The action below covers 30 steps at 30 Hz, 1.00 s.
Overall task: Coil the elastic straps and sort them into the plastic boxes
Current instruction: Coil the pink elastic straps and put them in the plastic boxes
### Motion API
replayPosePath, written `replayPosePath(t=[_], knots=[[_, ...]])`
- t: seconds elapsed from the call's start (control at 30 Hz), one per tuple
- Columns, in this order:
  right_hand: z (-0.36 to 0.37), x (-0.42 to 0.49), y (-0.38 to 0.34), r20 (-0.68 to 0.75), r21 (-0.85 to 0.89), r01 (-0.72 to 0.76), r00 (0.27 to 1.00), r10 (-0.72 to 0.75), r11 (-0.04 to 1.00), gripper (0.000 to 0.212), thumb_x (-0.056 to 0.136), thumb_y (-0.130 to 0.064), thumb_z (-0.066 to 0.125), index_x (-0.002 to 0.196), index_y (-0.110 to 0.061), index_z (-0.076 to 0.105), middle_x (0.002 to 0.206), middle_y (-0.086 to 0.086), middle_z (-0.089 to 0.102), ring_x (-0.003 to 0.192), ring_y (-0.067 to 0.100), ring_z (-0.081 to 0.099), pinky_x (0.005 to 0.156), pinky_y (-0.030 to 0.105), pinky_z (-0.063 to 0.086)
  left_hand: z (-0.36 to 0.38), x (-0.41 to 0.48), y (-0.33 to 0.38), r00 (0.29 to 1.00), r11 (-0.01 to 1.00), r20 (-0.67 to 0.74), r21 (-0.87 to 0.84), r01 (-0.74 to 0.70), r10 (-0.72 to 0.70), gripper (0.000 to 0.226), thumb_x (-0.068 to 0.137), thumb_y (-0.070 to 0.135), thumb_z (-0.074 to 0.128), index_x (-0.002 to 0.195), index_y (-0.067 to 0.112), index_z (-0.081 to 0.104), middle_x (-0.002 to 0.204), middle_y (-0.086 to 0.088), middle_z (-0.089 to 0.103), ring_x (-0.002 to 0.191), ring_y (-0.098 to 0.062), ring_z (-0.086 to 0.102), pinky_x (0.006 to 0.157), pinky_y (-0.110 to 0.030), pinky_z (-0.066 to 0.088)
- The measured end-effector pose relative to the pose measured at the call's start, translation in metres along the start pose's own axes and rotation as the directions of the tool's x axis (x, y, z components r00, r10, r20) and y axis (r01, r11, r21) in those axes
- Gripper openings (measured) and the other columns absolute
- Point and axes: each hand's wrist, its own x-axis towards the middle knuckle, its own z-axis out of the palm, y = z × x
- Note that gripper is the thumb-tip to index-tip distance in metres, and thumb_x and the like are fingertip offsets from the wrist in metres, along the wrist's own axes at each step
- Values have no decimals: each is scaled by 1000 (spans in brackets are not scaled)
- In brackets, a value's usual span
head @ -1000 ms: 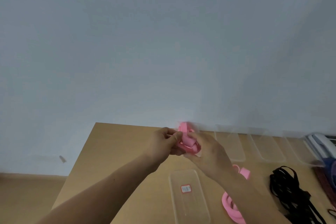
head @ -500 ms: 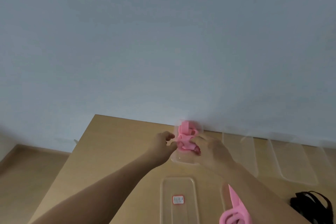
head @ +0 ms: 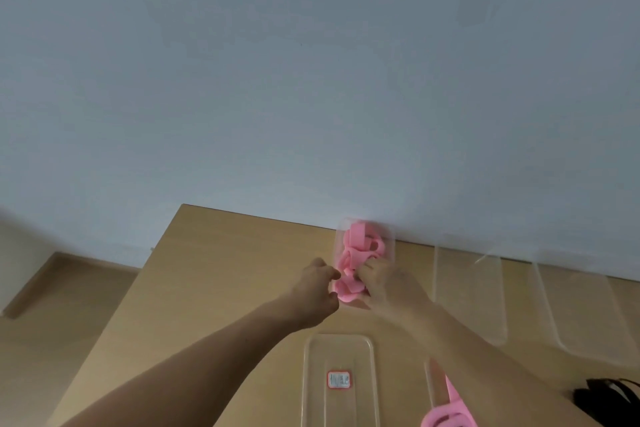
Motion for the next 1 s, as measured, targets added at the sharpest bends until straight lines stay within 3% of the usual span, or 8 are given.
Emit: replayPosePath(t=[0.13, 0.2, 0.37, 0.5, 0.6, 0.7, 0.77, 1.0], knots=[[2, -3, -7, -28, -252, 39, 998, -47, 967, 21, 78, -34, 80, 87, -17, 72, 87, 0, 71, 88, 21, 67, 62, 30, 57, -2, 2, -4, 999, 998, -1, 55, -40, 40, 45, 94, 19, 57, 139, 13, 54, 128, -3, 52, 106, -21, 59, 95, -30, 48], [7, -3, -7, -9, -303, 30, 999, -35, 952, 21, 83, -35, 75, 95, -18, 72, 94, 0, 69, 95, 24, 63, 72, 33, 58, -2, 3, -7, 999, 997, -2, 62, -45, 45, 44, 94, 22, 58, 138, 15, 55, 127, -1, 52, 103, -19, 60, 93, -30, 49], [5, -11, -11, -63, -115, -99, 994, 92, 988, 25, 75, -41, 81, 77, -17, 72, 85, -1, 65, 66, 18, 63, 45, 25, 46, -5, 7, -10, 986, 968, -117, 233, -90, 120, 48, 91, 36, 59, 137, 26, 51, 133, 3, 48, 120, -17, 48, 95, -29, 45], [6, -7, -2, -3, 3, -132, 991, 132, 991, 28, 98, -33, 50, 109, -16, 68, 117, 1, 61, 99, 23, 61, 74, 32, 51, -11, 23, 0, 956, 874, -116, 445, -192, 269, 71, 91, 46, 55, 153, 26, 28, 163, 2, 17, 151, -21, 6, 118, -36, 18], [5, -11, -1, -2, 48, -105, 994, 105, 993, 26, 95, -24, 55, 116, -14, 67, 120, 2, 62, 111, 25, 58, 85, 36, 51, -9, 41, 8, 959, 762, 32, 600, -243, 281, 83, 94, 55, 45, 158, 20, 5, 166, 3, -11, 150, -21, -21, 124, -40, -2], [2, -18, 1, -219, 57, -22, 975, 34, 998, 13, 81, -15, 70, 94, -14, 73, 102, 2, 69, 96, 27, 64, 80, 39, 56, -6, 50, 7, 969, 734, 111, 635, -241, 222, 84, 96, 56, 38, 158, 18, -6, 165, 3, -18, 150, -19, -23, 123, -43, -6], [0, -19, 5, -282, 6, -73, 957, 72, 997, 25, 83, -19, 68, 108, -15, 71, 123, 1, 66, 110, 26, 60, 91, 40, 52, -4, 52, 6, 971, 737, 132, 632, -239, 201, 83, 97, 53, 37, 157, 19, -9, 164, 4, -20, 150, -17, -22, 122, -44, -8], [5, -20, 10, 4, -109, -175, 984, 176, 978, 48, 102, -35, 36, 146, -17, 42, 156, -2, 37, 146, 18, 28, 114, 40, 27, -4, 50, 4, 969, 783, 160, 571, -248, 191, 82, 97, 48, 37, 156, 21, -13, 162, 6, -26, 148, -16, -27, 121, -46, -9]])
